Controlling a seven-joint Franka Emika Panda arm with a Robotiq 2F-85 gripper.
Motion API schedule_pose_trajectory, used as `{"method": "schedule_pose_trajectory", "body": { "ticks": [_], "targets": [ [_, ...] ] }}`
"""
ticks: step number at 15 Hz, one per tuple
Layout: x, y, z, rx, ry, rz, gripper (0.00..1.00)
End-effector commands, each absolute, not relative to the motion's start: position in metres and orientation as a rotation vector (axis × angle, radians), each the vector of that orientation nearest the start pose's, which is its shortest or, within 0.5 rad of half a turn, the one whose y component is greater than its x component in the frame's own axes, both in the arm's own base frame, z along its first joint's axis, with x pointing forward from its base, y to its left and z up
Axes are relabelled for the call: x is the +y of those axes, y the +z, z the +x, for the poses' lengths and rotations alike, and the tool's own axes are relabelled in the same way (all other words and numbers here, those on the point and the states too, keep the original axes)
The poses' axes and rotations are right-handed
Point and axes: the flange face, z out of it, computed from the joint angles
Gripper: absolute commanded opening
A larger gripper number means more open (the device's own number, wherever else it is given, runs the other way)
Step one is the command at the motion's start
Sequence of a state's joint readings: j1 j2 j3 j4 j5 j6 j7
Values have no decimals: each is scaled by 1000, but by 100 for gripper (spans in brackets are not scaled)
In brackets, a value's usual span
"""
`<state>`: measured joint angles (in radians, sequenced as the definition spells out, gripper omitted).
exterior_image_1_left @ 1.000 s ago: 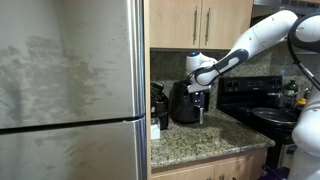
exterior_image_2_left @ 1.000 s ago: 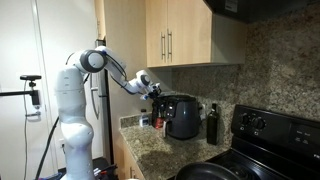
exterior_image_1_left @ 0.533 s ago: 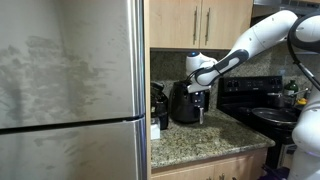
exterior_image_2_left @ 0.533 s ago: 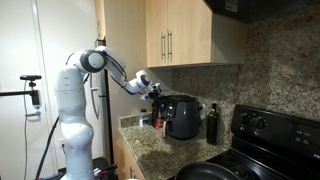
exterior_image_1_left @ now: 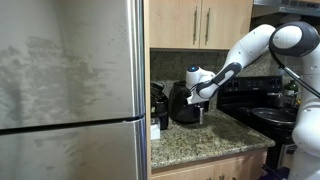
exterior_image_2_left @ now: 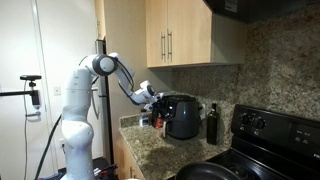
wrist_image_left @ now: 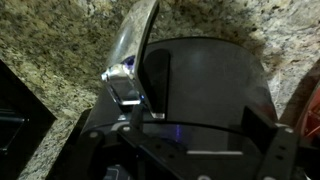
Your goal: Press the button of the left side of the air fryer
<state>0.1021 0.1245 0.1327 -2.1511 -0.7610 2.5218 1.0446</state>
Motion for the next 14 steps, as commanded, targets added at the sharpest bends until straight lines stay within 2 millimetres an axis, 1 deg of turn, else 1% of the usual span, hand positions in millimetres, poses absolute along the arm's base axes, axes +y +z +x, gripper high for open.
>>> {"method": "schedule_pose_trajectory", "body": {
  "ticks": [1, 3, 5, 6, 8, 9, 11, 13, 14],
  "targets": [
    [139, 371, 556, 418, -823, -3285, 100],
    [137, 380, 546, 424, -854, -3283, 100],
    [132, 394, 533, 454, -875, -3280, 100],
    [128, 400, 529, 497, -865, -3293, 100],
    [124, 407, 525, 505, -868, -3292, 100],
    [130, 402, 540, 477, -873, -3284, 100],
    [129, 408, 537, 480, -888, -3278, 100],
    [130, 405, 540, 451, -898, -3268, 100],
    [132, 407, 542, 459, -909, -3249, 100]
  ]
}}
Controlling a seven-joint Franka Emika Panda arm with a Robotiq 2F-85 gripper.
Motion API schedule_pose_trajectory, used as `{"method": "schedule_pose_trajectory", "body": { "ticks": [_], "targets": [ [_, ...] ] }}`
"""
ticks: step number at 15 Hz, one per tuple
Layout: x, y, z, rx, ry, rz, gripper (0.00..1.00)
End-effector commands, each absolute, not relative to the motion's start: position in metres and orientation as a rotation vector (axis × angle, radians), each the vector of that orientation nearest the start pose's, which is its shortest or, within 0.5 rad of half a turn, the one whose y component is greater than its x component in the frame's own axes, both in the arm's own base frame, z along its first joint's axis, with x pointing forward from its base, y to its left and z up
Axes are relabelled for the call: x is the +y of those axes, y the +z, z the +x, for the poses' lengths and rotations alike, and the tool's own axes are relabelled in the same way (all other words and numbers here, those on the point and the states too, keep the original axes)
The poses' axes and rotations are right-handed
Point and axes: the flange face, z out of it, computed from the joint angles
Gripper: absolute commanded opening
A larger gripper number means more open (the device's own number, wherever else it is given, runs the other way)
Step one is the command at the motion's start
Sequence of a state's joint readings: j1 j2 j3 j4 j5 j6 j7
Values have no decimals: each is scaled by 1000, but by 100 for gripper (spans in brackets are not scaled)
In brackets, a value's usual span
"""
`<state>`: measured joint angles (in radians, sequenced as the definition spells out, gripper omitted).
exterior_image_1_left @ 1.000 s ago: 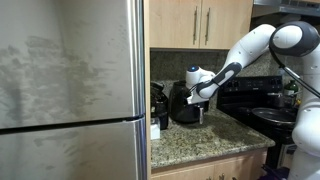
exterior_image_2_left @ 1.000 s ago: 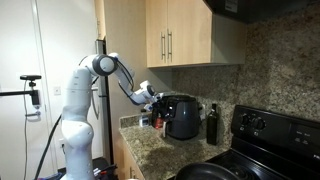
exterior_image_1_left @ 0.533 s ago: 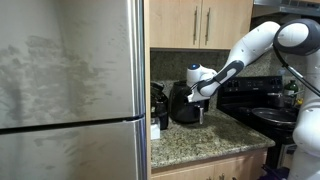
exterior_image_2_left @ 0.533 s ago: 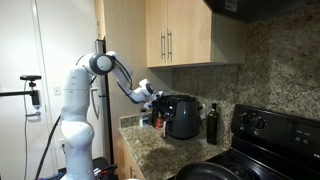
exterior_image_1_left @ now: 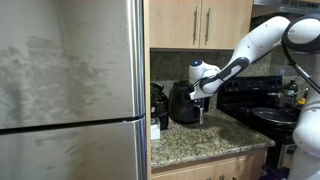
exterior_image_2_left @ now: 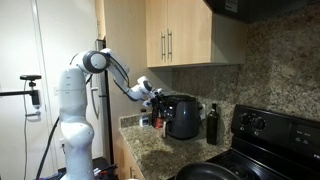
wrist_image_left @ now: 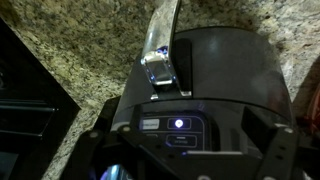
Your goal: Press the button of the left side of the air fryer
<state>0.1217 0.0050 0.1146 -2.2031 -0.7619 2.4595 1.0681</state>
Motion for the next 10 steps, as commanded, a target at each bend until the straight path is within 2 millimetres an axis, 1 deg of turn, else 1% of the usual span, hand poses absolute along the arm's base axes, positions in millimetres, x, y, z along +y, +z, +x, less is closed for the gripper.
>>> {"method": "schedule_pose_trajectory", "body": {
  "ticks": [1, 2, 5, 6, 10],
  "targets": [
    [131, 406, 540, 459, -940, -3231, 100],
    [130, 409, 538, 430, -973, -3219, 100],
    [131, 414, 536, 422, -1047, -3176, 100],
    [136, 413, 541, 434, -995, -3205, 100],
    [136, 416, 539, 417, -1020, -3183, 100]
  ]
}}
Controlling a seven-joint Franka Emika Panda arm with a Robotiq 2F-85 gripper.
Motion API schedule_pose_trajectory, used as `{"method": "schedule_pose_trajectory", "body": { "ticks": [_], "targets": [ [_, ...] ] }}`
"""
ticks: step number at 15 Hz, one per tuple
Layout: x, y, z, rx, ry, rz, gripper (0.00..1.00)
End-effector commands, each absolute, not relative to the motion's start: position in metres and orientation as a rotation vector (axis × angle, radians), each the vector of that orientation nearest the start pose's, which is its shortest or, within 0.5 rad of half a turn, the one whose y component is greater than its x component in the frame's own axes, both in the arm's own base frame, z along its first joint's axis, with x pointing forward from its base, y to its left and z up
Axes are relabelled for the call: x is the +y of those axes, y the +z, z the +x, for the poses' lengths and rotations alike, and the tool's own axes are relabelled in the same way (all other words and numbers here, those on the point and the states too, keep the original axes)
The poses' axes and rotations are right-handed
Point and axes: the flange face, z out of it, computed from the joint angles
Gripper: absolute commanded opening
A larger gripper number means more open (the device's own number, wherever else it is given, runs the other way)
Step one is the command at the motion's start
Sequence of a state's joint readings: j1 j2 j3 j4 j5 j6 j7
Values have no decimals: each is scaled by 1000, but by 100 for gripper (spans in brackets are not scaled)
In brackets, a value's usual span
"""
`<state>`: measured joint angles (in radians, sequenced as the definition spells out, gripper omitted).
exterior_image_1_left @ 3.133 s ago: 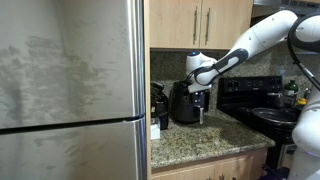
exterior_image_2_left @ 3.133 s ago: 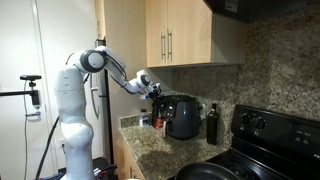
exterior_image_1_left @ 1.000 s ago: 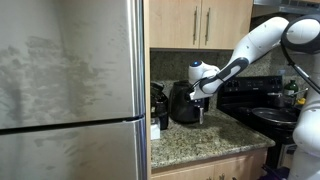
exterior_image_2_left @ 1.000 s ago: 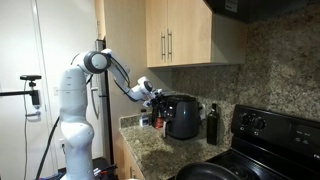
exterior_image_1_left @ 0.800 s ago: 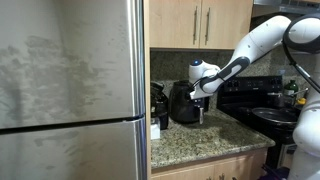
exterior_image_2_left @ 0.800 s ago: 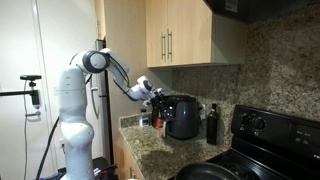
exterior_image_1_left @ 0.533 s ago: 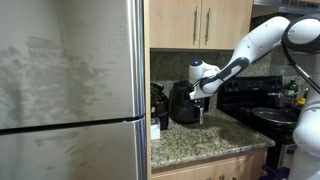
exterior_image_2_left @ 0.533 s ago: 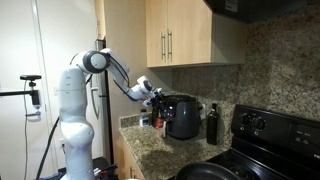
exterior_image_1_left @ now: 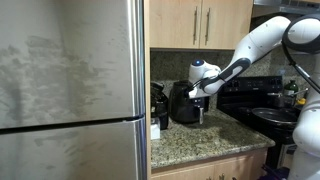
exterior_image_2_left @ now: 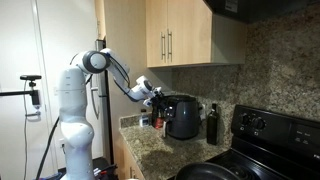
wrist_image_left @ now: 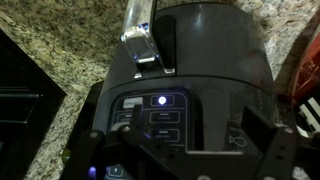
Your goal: Press the button of the left side of the air fryer
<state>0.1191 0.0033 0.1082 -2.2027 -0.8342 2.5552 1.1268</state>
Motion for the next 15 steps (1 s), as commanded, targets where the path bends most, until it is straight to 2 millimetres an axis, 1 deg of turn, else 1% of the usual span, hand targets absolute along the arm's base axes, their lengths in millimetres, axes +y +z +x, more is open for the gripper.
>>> {"method": "schedule_pose_trajectory", "body": {
  "ticks": [1, 4, 5, 6, 11, 15],
  "targets": [
    [138, 417, 536, 369, -1033, -3170, 100],
    [143, 420, 538, 316, -1066, -3133, 100],
    [145, 419, 538, 323, -1059, -3117, 100],
    [145, 419, 542, 366, -1054, -3136, 100],
    [146, 419, 542, 362, -1052, -3124, 100],
    [145, 421, 543, 452, -1064, -3090, 100]
  ]
}}
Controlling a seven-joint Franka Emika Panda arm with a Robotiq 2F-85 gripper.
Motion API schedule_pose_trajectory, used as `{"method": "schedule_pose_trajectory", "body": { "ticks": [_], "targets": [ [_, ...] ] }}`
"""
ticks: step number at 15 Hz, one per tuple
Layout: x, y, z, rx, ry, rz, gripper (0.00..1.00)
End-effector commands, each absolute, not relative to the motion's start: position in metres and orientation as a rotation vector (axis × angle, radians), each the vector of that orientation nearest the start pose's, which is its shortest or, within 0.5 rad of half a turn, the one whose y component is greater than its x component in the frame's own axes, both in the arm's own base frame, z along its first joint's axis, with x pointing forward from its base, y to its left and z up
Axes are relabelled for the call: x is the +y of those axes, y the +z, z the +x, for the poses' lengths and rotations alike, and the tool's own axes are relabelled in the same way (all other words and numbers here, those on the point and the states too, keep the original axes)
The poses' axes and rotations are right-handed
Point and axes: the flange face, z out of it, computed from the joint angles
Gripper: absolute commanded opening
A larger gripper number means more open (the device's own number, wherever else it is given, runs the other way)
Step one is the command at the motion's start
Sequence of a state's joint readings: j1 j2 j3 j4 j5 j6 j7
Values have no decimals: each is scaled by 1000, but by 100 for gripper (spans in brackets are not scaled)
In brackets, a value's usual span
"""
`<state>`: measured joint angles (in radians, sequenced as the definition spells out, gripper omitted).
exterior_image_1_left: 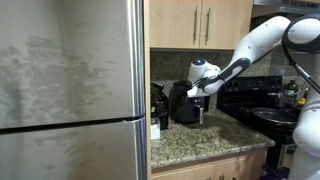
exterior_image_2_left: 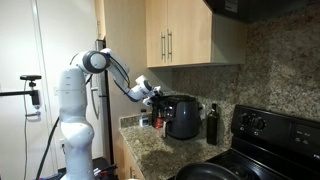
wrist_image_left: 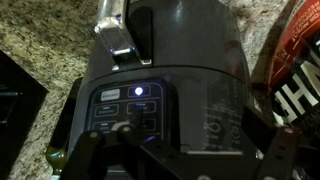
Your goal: Press the button of the left side of the air fryer
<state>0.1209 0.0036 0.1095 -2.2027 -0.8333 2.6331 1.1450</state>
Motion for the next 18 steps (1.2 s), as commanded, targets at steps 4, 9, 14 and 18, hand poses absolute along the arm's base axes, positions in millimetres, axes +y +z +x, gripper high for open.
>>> {"method": "schedule_pose_trajectory", "body": {
  "ticks": [4, 9, 14, 18],
  "targets": [
    [171, 423, 593, 531, -1067, -3050, 100],
    [190, 419, 624, 738, -1090, -3058, 100],
    [200, 430, 610, 901, -871, -3299, 100],
    [191, 455, 568, 798, -639, -3503, 100]
  ]
}}
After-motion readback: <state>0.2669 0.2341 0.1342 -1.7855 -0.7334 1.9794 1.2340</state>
